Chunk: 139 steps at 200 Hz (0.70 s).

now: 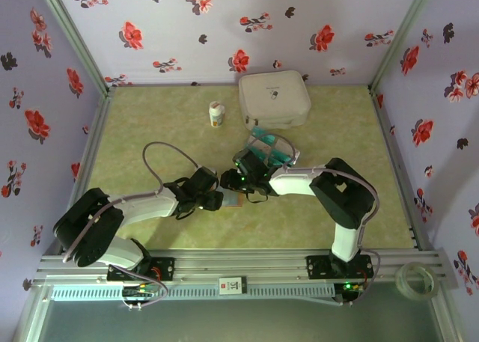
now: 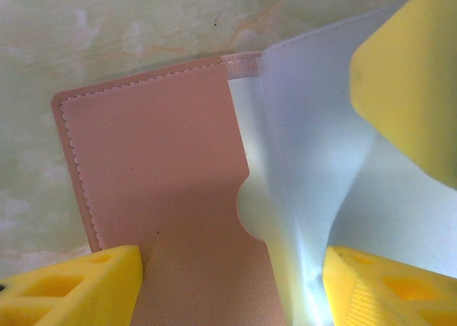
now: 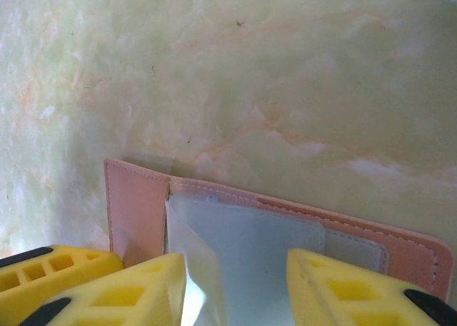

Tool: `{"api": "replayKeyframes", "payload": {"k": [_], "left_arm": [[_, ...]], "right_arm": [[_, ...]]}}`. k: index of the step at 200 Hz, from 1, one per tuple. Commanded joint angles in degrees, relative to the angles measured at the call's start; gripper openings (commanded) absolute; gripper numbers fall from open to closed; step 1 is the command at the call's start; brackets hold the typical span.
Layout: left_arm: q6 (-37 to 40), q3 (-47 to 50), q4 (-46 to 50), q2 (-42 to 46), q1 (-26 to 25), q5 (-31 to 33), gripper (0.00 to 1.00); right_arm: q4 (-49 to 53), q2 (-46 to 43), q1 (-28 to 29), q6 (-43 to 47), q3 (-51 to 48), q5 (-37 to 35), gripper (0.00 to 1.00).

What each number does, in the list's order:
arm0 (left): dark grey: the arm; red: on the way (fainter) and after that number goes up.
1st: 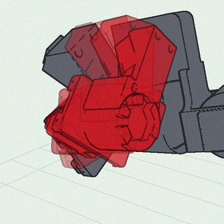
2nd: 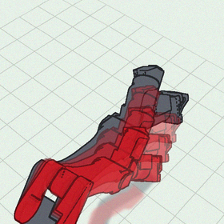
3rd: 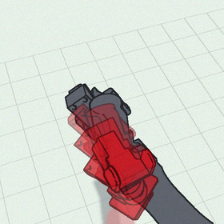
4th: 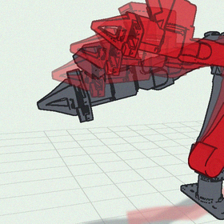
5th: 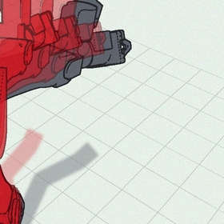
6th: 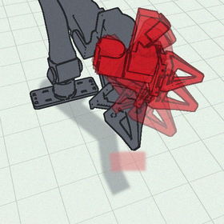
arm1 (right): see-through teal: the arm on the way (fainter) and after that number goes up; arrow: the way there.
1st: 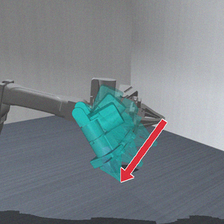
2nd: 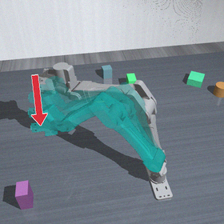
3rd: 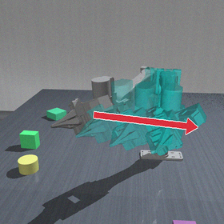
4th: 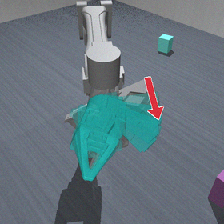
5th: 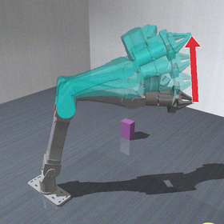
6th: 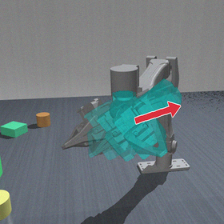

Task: Put the credit cards into the card holder
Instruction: Flip over the card slot in the card holder.

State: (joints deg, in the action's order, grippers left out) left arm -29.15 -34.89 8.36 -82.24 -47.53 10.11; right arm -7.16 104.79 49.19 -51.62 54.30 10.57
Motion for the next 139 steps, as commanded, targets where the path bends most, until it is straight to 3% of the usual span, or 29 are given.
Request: {"api": "replayKeyframes", "payload": {"k": [1, 88, 126, 139], "left_arm": [[0.58, -0.08, 1.31, -0.8, -0.37, 1.01, 0.69], [0.48, -0.24, 1.48, 0.31, -0.37, 1.05, 0.7], [-1.07, -0.35, 2.35, 8.73, 0.04, 2.75, 0.79], [-2.4, 0.04, 2.59, 13.18, 0.61, 3.76, 0.86]], "right_arm": [[0.28, 0.5, 0.55, 0.42, 2.04, 1.18, 0.4], [1.1, -0.63, 1.16, 0.55, 2.38, 1.62, 0.41], [0.72, -1.75, 2.04, -0.61, 2.79, 1.94, 0.43], [0.52, -2.22, 2.47, -1.16, 2.96, 1.69, 0.44]]}}
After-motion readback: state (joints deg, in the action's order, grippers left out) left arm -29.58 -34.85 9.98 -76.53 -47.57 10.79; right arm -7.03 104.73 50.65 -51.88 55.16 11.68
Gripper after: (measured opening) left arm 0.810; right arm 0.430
